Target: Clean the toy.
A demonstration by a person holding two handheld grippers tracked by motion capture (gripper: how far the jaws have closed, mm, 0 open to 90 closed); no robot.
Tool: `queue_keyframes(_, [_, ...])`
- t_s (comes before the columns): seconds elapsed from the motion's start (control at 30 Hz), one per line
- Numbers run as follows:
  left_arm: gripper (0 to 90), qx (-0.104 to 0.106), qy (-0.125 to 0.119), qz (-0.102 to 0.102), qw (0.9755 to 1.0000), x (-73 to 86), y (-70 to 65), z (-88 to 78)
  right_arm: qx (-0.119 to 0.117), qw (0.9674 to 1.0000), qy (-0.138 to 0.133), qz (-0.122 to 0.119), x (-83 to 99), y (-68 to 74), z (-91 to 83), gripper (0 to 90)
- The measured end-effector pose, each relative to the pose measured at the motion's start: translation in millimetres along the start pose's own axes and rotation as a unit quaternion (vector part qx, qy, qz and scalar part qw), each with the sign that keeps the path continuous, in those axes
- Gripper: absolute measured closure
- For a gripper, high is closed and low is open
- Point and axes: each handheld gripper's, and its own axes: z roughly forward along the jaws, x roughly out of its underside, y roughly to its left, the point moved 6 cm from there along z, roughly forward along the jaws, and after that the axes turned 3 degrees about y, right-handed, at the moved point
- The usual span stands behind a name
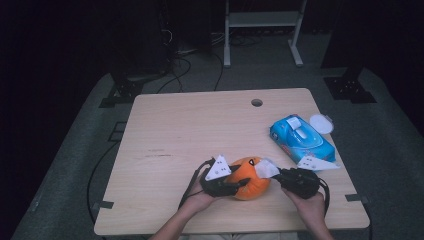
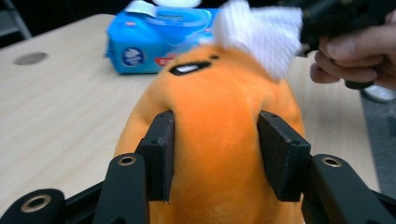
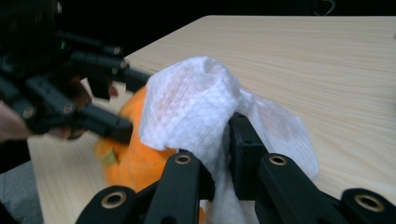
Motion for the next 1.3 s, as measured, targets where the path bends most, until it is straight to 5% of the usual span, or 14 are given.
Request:
queue_keyframes(0.13, [51.4, -0.002, 0.012, -0.009, 0.9999, 6.4, 8.3, -7.2, -0.022, 0.9995, 0.022, -0.009, 8.8, 8.9, 19.8, 81.4])
queue_keyframes(0.3, [50.8, 0.012, 0.018, -0.006, 0.9997, 10.2, 7.0, -4.4, -0.017, 0.9985, -0.025, -0.046, -12.8, 22.5, 8.4, 81.4])
queue_keyframes(0.43, [50.3, 0.026, 0.03, 0.011, 0.9991, 12.0, -1.0, -2.0, -0.019, 0.9961, 0.001, -0.086, -8.9, 37.2, 21.7, 81.3])
queue_keyframes(0.7, [50.3, 0.041, 0.033, 0.007, 0.9986, 15.2, -3.4, -3.1, 0.023, 0.9988, 0.003, -0.044, -4.7, 4.7, 15.6, 81.2])
queue_keyframes(0.9, [49.8, 0.049, 0.038, 0.008, 0.998, 17.2, -4.2, -4.1, 0.003, 0.997, -0.001, -0.077, -10.1, 25.5, 22.0, 81.1])
queue_keyframes(1.07, [48.0, 0.059, 0.034, 0.003, 0.9977, 14.6, -5.3, -4.8, 0.009, 0.9984, 0.009, -0.055, -4.3, 10.1, 19.9, 81.0])
queue_keyframes(1.17, [39.0, 0.065, 0.01, -0.008, 0.9978, 5.0, -3.6, -7.3, 0.004, 0.9987, 0.017, -0.048, -1.1, 8.5, 15.8, 80.9])
queue_keyframes(1.23, [28.2, 0.051, -0.004, -0.024, 0.9984, -1.9, 1.5, -6.3, -0.011, 0.9987, 0.018, -0.046, 0.0, 10.4, 13.6, 80.9])
queue_keyframes(1.3, [25.6, 0.046, 0.008, -0.021, 0.9987, -0.2, 3.1, -2.0, -0.029, 0.9988, 0.014, -0.037, 1.1, 12.3, 12.7, 80.8])
